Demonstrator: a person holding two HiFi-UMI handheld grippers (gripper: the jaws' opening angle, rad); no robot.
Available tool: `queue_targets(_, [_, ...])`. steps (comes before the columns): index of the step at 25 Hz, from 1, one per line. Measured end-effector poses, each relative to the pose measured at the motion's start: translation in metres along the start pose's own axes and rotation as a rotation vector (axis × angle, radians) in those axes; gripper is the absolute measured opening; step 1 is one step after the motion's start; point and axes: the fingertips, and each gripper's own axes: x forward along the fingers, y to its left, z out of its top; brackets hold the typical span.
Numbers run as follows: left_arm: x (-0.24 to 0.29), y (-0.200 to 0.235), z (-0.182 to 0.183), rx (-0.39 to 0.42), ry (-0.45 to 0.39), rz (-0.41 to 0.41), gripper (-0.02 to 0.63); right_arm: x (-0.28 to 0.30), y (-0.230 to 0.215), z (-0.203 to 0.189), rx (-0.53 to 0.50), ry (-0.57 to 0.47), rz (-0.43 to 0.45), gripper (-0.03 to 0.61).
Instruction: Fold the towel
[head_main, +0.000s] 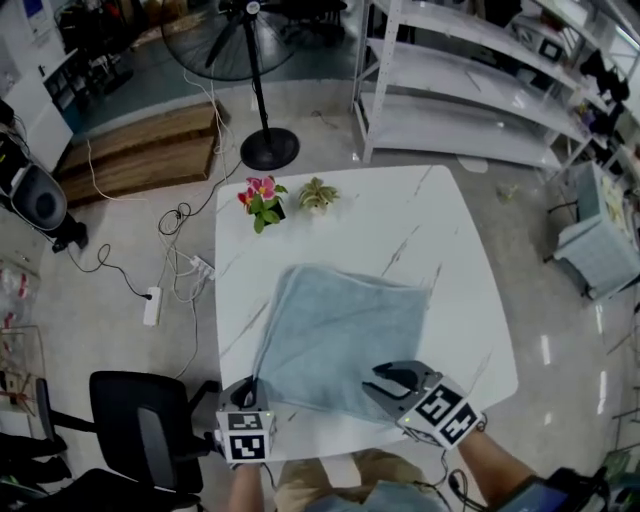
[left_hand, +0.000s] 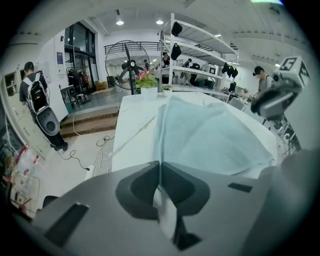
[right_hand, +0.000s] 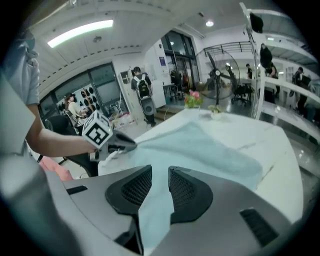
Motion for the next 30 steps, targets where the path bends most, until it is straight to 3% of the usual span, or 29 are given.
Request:
queue_targets(5, [-0.001,-0.001,0.001,-0.045,-0.017,-0.018,0.021,0.016,-0.044,0.094,-0.168,-0.112,-0.021,0.133])
queue_targets(10, [-0.002,-0.002,0.004,-0.071,-0.03,-0.049,0.021,0.066,-0.08,0.147,-0.364,-0.124,-0.007,0.165])
queue_targets(16, [-0.003,-0.004,0.005,-0.074,-0.032,-0.081,0.021,0.133,-0.111,0.147,-0.48,0.012,0.09,0.183])
queue_targets(21, [-0.002,-0.005,0.005,-0.091,-0.033,-0.103,0.021,0.163,-0.117,0.143,-0.505,0.039,0.157,0.175])
queue_targets(24, [-0.002,-0.005,0.005,-0.094,-0.029,-0.108,0.021,0.171,-0.122,0.145,-0.515,0.051,0.159,0.141])
queue_targets(27, [-0.003,-0.006,0.005,-0.096,-0.027,-0.11,0.021,0.174,-0.124,0.146,-0.537,0.061,0.16,0.057])
queue_targets(30, [-0.003,-0.007,0.004,-0.098,-0.026,-0.11,0.021,0.169,-0.12,0.155,-0.55,0.022,0.16,0.018])
